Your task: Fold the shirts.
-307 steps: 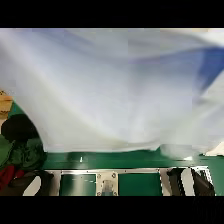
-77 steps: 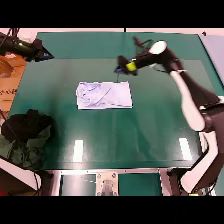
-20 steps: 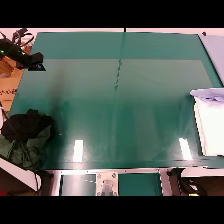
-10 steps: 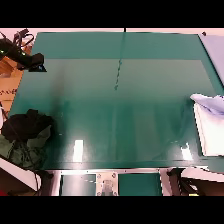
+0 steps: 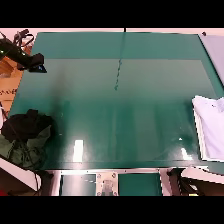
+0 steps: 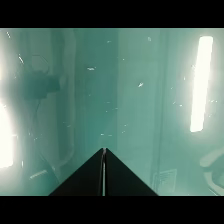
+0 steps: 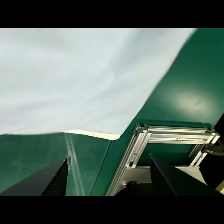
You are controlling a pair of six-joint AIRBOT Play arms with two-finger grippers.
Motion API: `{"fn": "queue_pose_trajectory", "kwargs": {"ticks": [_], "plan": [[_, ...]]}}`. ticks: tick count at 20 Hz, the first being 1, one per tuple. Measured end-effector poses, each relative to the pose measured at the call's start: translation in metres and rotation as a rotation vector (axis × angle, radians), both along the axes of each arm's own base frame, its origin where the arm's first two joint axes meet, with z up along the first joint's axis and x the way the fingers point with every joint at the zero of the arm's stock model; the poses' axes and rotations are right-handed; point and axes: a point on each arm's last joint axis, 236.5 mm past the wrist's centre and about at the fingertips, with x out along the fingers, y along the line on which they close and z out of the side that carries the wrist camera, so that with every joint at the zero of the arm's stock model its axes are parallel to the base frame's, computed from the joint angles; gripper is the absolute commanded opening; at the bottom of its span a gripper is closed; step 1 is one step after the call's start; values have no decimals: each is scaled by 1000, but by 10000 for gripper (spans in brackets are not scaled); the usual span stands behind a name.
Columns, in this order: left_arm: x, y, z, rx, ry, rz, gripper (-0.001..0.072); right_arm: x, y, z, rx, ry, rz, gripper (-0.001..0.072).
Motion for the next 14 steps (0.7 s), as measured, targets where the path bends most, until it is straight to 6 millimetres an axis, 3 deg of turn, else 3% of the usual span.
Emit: {"fn": "queue_pose_trajectory", "kwargs": {"ticks": [3,5,6,7,11,14], "plan": [[2,0,1,0,-10,3,23,8,-2,6,5,-37,36,520],[6,0,4,-1,-29,8,22,28,-7,19,-22,-110,65,106],[8,0,9,-1,-47,12,22,44,-9,26,-40,-166,91,99],[10,0,16,-1,-74,16,22,59,-9,34,-56,-212,123,25],[6,-3,54,3,-167,28,22,129,15,53,-99,-377,323,9],[-18,-14,57,0,-153,17,22,175,65,48,-92,-450,544,9]]}}
